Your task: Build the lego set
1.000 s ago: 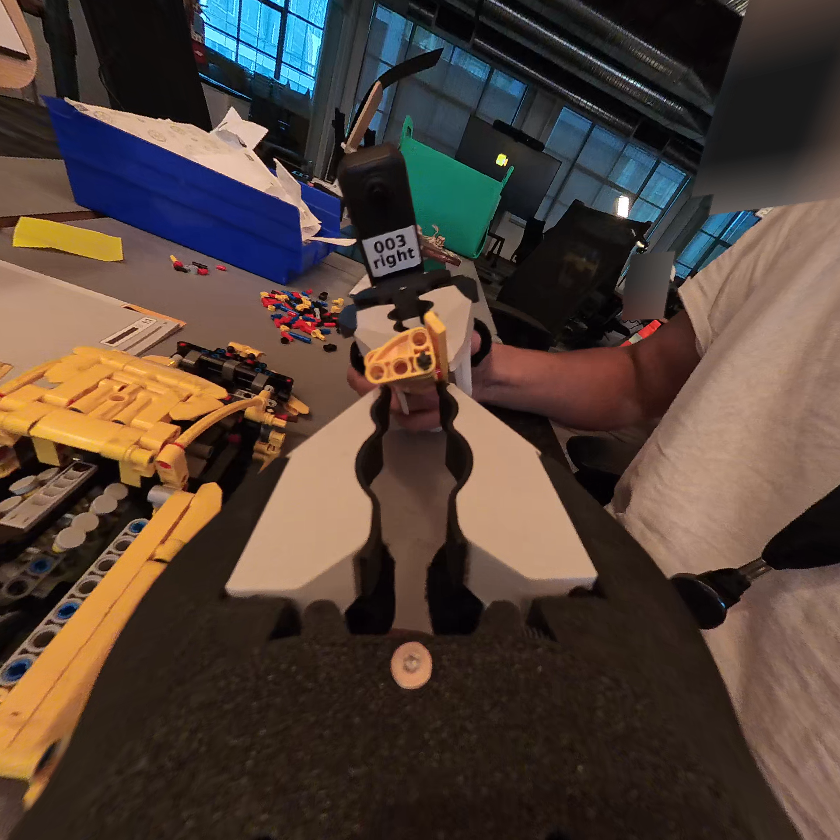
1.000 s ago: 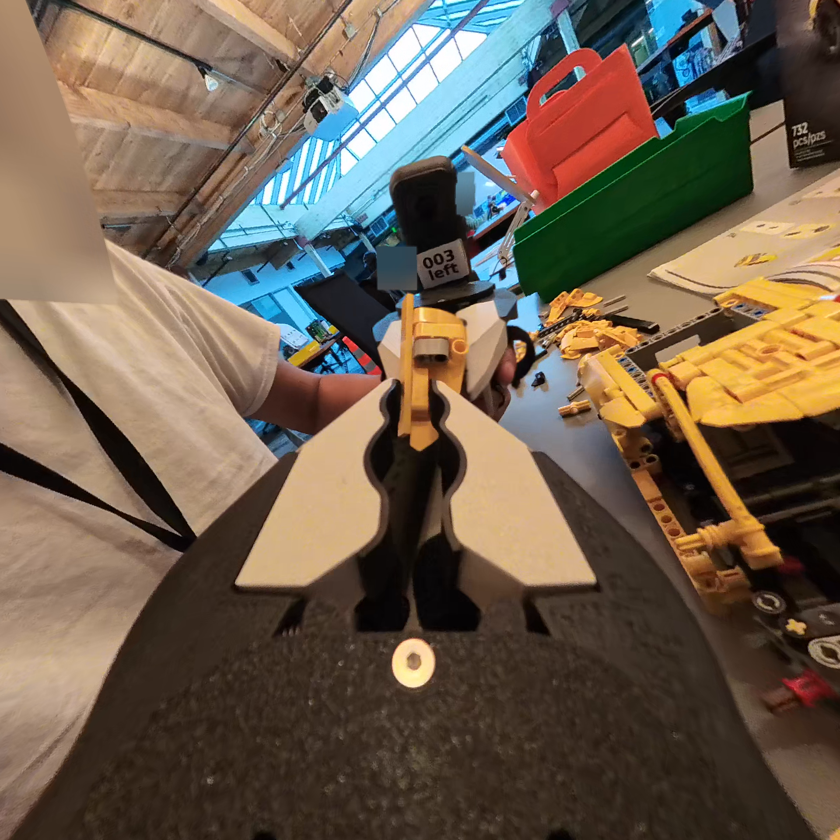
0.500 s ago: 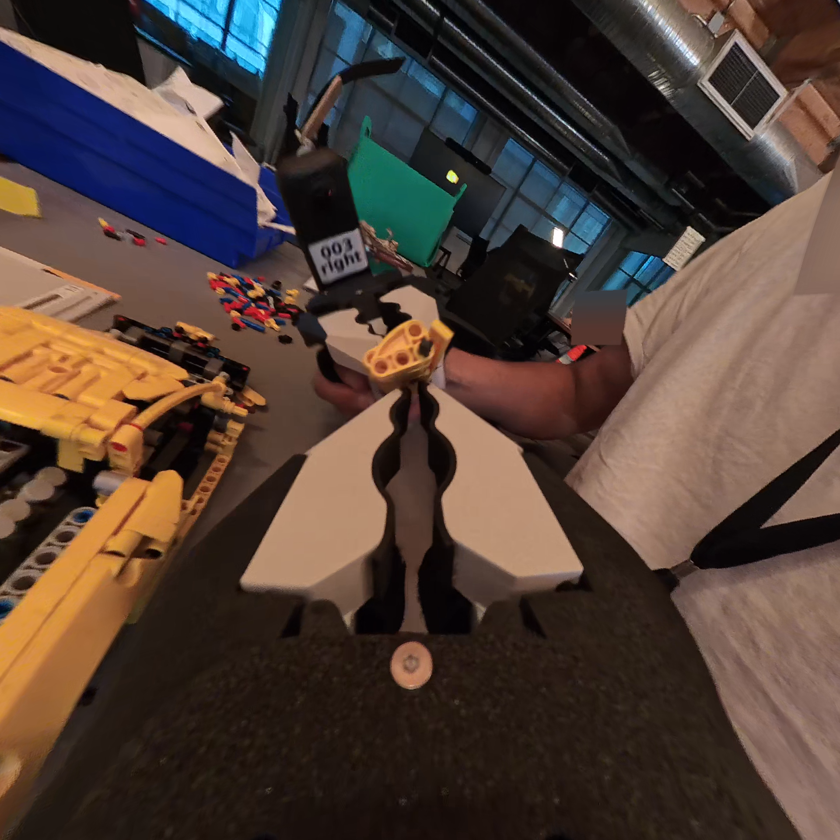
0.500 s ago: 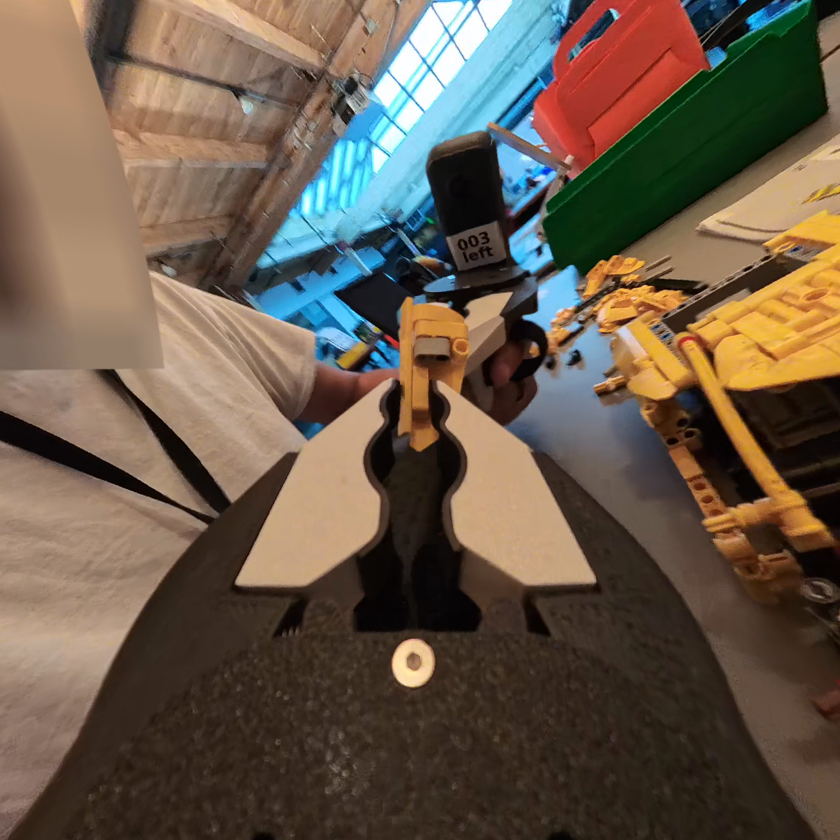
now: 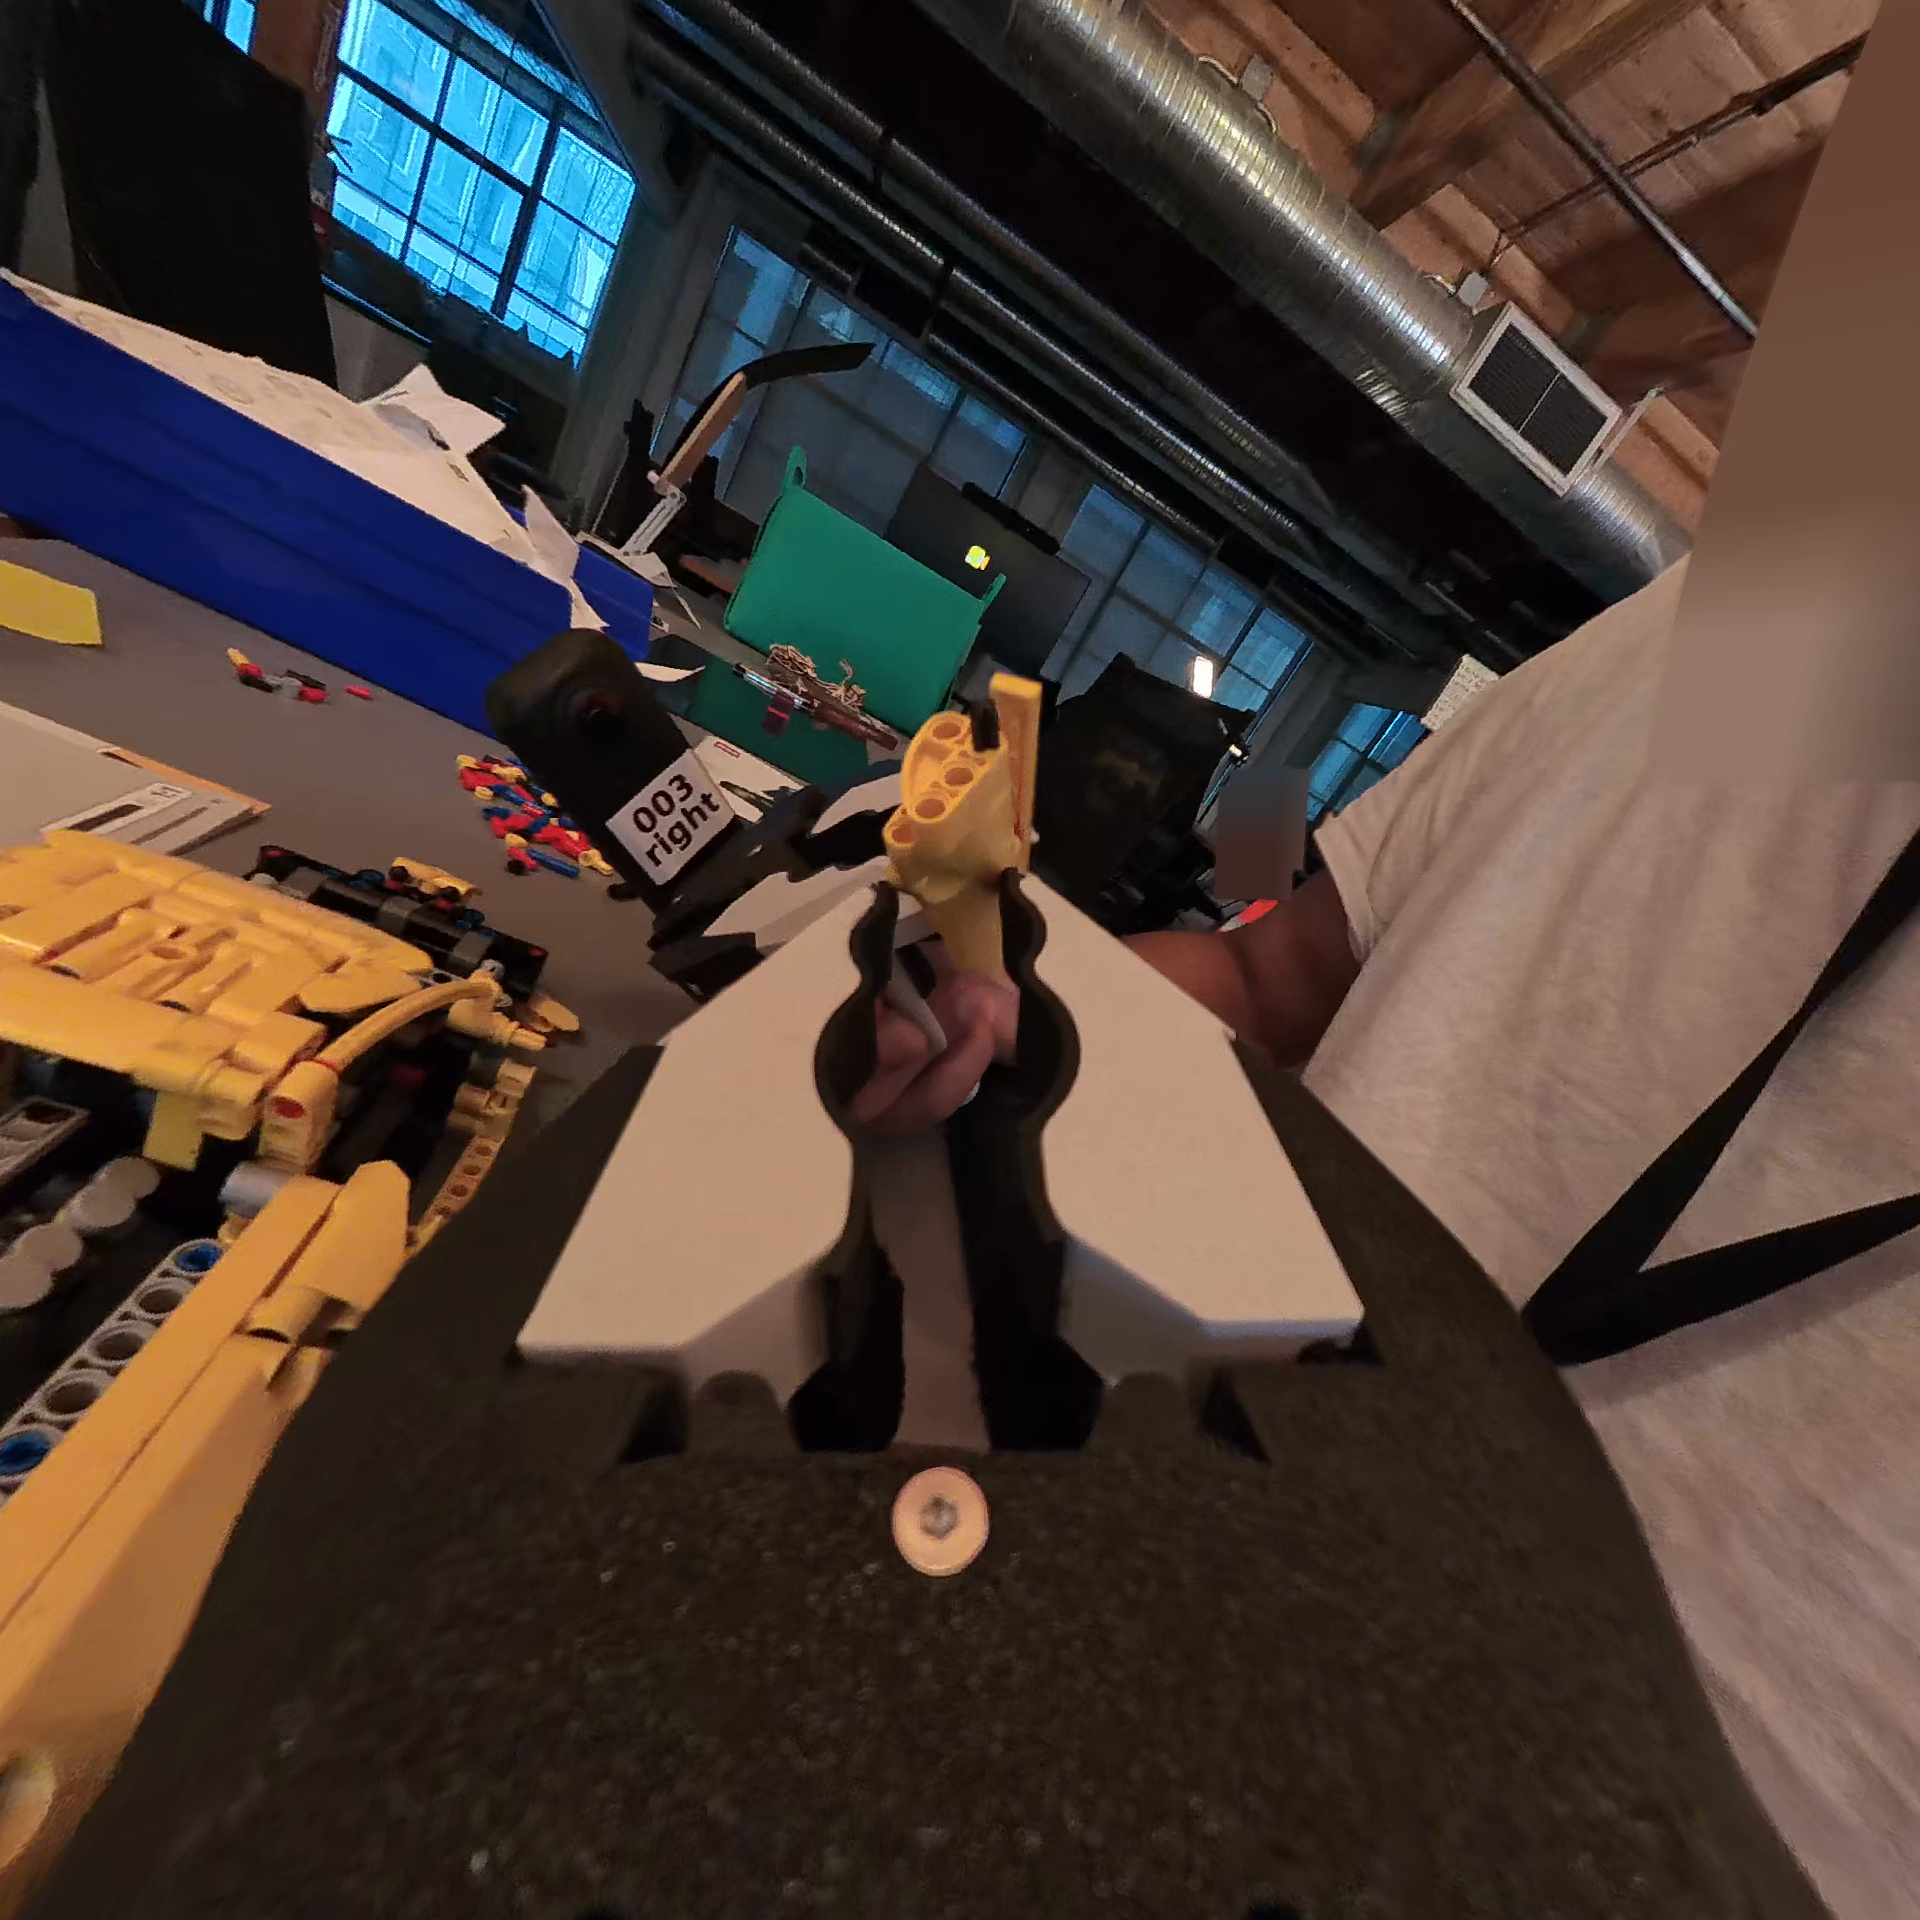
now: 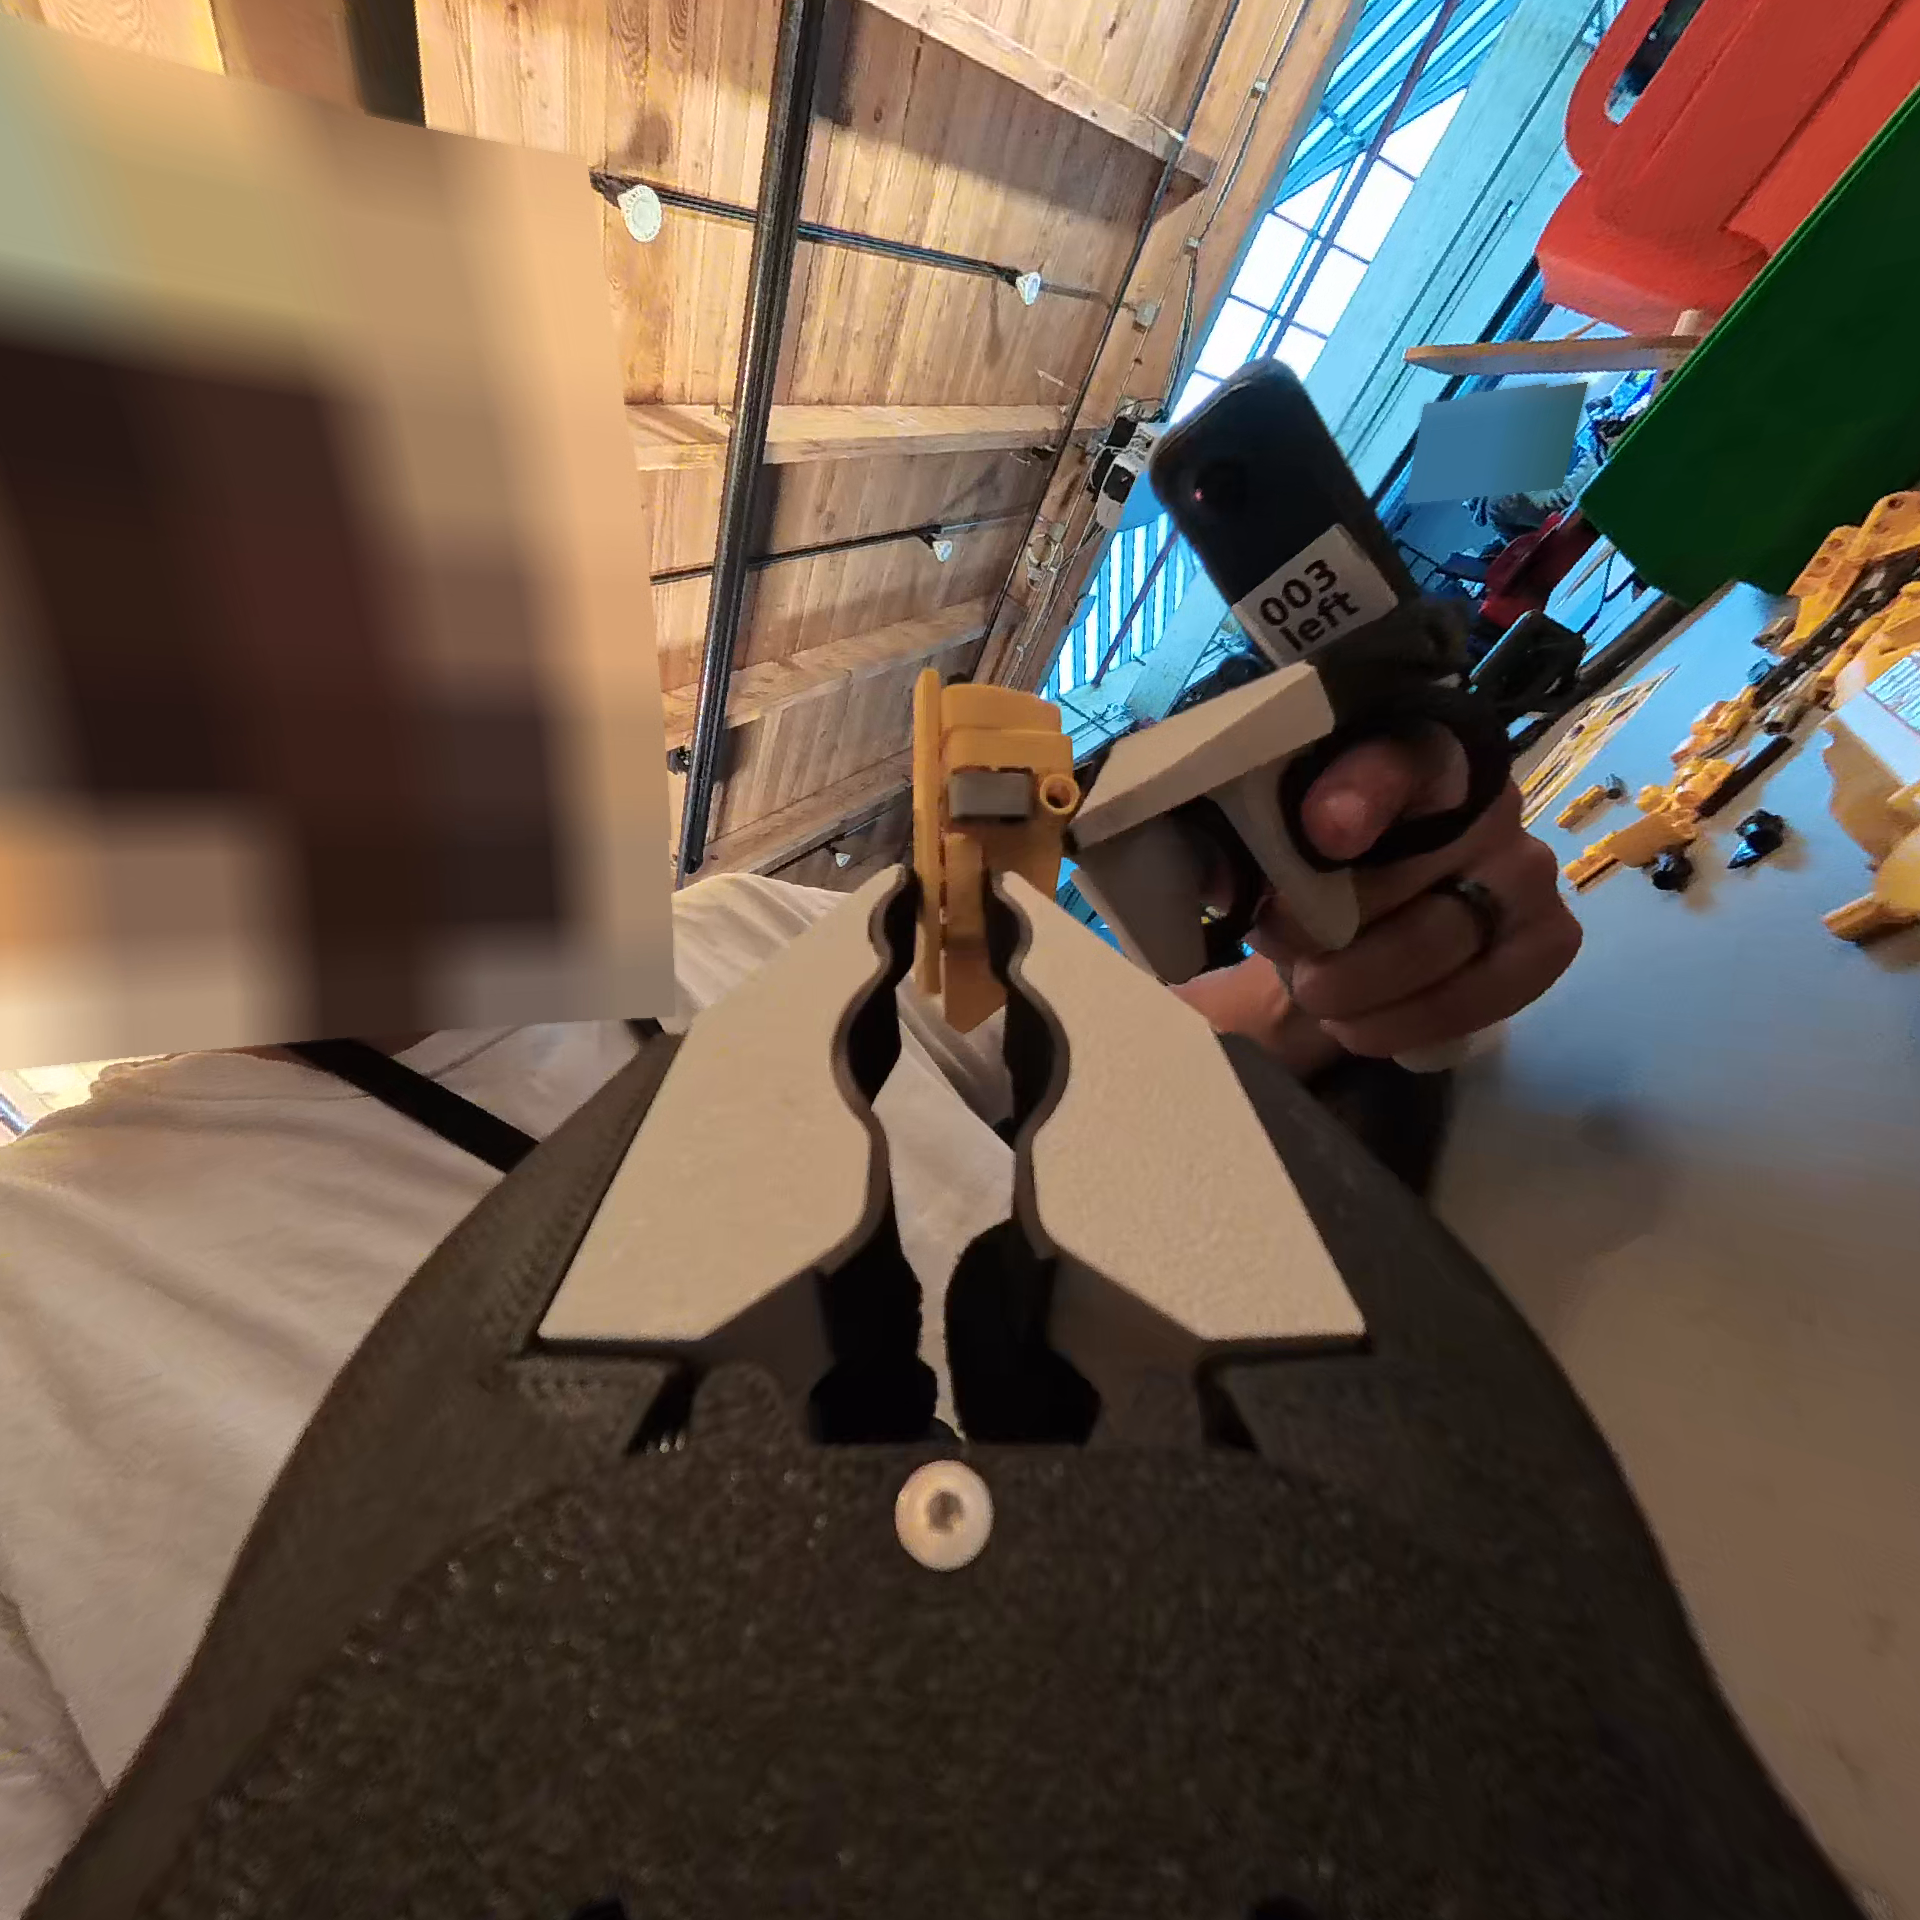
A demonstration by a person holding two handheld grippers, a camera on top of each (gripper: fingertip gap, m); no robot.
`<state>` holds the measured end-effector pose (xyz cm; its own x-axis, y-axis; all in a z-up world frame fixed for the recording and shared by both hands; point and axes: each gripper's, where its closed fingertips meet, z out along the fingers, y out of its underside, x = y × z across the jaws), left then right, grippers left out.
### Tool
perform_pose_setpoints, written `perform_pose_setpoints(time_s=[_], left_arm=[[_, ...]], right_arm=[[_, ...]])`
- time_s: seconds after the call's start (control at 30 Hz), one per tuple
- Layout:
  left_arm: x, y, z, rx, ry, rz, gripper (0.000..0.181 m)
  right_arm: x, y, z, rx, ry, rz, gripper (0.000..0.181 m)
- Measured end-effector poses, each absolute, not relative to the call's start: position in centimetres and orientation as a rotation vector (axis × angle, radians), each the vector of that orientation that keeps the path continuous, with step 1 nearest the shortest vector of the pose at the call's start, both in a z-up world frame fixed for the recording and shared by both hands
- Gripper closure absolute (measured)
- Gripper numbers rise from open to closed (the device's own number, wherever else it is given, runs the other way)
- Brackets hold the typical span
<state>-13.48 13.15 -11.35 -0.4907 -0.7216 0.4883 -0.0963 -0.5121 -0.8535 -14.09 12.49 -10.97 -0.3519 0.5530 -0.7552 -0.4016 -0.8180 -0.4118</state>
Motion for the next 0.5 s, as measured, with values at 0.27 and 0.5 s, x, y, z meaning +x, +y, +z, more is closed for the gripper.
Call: perform_pose_setpoints(time_s=[0.27,0.5], left_arm=[[-13.0,13.6,-11.5,-1.327,1.123,-2.153,0.162],[-12.9,14.7,-10.9,-1.295,1.088,-2.084,0.155]], right_arm=[[-13.9,13.0,-11.2,-1.303,-0.191,2.126,0.171],[-13.6,13.4,-10.5,-1.244,-0.169,2.141,0.172]])
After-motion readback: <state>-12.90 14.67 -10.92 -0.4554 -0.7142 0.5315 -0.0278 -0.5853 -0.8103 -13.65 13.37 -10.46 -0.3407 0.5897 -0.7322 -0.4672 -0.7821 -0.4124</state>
